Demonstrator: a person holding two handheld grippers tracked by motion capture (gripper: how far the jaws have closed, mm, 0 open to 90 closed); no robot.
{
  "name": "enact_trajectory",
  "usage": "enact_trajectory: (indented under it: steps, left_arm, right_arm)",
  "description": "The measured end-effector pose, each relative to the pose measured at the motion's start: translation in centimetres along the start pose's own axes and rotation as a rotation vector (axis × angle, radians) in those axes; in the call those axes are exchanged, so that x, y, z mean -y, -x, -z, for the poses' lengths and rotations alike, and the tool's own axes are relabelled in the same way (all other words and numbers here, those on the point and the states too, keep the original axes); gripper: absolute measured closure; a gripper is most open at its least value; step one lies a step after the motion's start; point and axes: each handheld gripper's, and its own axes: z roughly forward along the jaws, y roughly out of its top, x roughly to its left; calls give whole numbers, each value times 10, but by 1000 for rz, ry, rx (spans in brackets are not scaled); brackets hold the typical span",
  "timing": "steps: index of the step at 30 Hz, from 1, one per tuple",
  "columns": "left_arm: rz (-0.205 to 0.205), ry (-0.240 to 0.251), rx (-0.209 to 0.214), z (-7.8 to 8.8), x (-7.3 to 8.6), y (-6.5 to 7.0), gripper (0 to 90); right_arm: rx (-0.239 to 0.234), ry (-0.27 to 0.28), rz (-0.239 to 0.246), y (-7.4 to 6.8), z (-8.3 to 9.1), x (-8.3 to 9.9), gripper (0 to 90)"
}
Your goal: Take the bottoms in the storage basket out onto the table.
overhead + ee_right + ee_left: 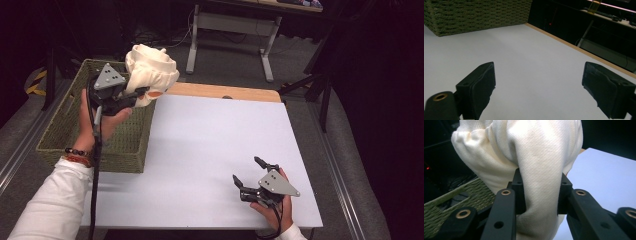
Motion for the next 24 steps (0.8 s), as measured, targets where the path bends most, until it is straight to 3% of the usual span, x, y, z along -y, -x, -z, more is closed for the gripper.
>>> enact_trajectory:
  steps: [4,5,12,20,24]
  left_arm:
    - [-12,21,54,-1,0,18,691]
    - [-21,25,80,-3,0,28,690]
    - [-51,34,163,-10,2,56,690]
    - [-110,18,266,-22,10,97,689]
    - [-114,10,308,-30,15,111,688]
  right_arm:
    - [8,8,-4,1,2,0,124]
    - [9,10,-5,2,2,0,124]
    - [17,10,-16,5,2,0,124]
    - [31,14,-23,10,5,0,124]
    - [32,14,-30,11,5,1,124]
